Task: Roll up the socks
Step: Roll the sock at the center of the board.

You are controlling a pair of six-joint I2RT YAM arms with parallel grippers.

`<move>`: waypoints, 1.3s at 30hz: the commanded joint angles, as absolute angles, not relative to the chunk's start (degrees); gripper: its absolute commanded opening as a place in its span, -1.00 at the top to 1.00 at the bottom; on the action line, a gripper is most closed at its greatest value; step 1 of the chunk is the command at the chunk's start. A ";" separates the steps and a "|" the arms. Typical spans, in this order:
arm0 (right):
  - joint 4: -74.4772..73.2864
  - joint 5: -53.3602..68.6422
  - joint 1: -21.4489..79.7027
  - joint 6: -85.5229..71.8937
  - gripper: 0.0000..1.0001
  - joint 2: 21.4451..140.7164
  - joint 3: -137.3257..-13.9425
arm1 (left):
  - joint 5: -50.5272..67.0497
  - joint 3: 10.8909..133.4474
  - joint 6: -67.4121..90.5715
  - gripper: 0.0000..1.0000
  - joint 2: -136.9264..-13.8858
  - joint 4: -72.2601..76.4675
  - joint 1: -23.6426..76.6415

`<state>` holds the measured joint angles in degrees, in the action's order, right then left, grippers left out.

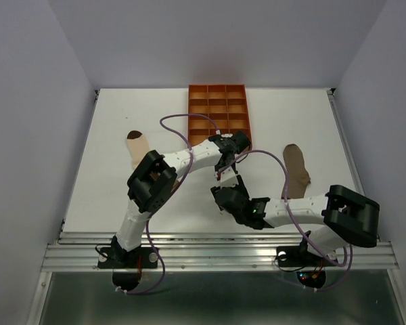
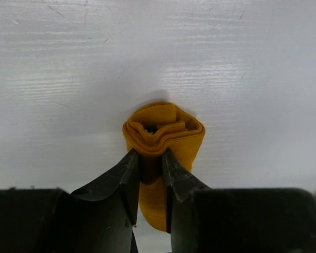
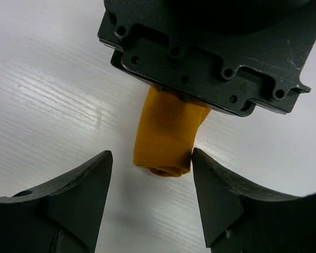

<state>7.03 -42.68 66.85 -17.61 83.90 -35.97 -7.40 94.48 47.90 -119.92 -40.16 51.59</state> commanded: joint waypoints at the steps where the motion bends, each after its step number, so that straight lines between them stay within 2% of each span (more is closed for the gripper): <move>1: 11.95 -47.54 67.41 -16.79 -0.35 85.60 -38.32 | -5.28 91.41 48.25 0.51 -121.82 -42.89 52.12; 23: 14.77 -52.73 67.41 -15.64 -0.33 93.95 -41.75 | -4.75 90.27 48.25 0.51 -121.55 -43.07 52.12; 30: 14.77 -54.14 67.41 -16.96 -0.13 95.36 -41.49 | -4.48 89.83 47.99 0.51 -121.20 -42.71 52.12; 39: 14.68 -52.83 67.41 -18.54 -0.11 97.03 -40.69 | -4.66 89.47 47.99 0.51 -120.85 -42.63 52.12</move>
<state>12.05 -53.56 67.46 -16.23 95.46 -39.66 -5.43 92.64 48.12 -119.02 -38.48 50.72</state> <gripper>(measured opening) 0.561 0.301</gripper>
